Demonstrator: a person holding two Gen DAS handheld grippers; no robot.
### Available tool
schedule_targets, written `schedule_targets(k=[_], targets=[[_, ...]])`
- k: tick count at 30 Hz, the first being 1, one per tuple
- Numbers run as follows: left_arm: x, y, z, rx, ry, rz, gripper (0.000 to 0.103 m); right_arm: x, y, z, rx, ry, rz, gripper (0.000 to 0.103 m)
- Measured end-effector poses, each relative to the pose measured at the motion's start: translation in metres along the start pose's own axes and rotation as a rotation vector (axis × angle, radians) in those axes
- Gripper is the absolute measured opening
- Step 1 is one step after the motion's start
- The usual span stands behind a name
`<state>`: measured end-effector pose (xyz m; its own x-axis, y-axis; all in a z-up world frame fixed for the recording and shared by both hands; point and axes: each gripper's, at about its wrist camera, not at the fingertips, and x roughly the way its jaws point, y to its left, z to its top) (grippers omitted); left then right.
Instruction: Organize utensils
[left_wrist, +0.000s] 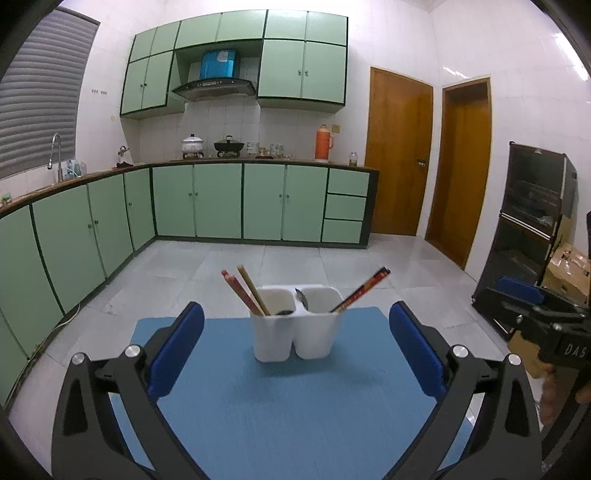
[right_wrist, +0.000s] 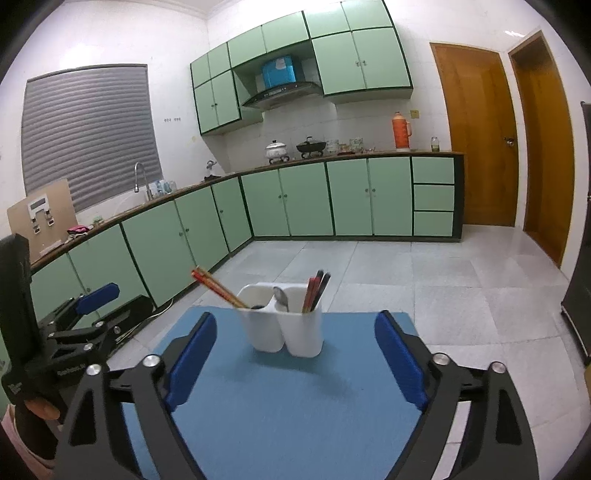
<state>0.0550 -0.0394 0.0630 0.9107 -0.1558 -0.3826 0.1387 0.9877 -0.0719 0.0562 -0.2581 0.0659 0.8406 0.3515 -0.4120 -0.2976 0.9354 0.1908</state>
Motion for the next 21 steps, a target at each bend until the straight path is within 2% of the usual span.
schedule_targets(k=[3, 21], targets=[[-0.004, 0.002, -0.004, -0.009, 0.012, 0.003, 0.097, -0.002, 0.003, -0.005, 0.003, 0.007, -0.005, 0.095], [-0.022, -0.003, -0.025, 0.019, 0.042, 0.010, 0.097, -0.001, 0.029, -0.034, -0.050, 0.076, 0.027, 0.097]])
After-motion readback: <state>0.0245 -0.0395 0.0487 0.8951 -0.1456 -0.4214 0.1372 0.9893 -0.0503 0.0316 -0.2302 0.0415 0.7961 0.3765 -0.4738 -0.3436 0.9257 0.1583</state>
